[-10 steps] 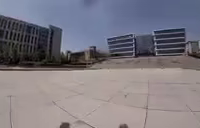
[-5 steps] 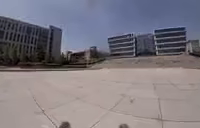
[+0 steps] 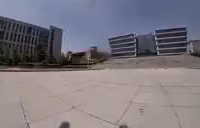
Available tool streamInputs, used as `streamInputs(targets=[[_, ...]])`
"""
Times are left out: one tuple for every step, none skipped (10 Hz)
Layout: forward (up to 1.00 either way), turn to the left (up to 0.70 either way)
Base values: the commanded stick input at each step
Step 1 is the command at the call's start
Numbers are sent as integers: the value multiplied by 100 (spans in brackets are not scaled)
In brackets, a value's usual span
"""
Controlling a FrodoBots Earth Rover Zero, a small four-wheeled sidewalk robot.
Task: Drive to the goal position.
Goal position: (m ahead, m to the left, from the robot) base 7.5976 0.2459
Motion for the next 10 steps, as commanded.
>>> streamInputs(targets=[[70,0],[70,0],[70,0],[70,0],[70,0],[70,-1],[70,-1],[70,-2],[70,-4],[70,-4]])
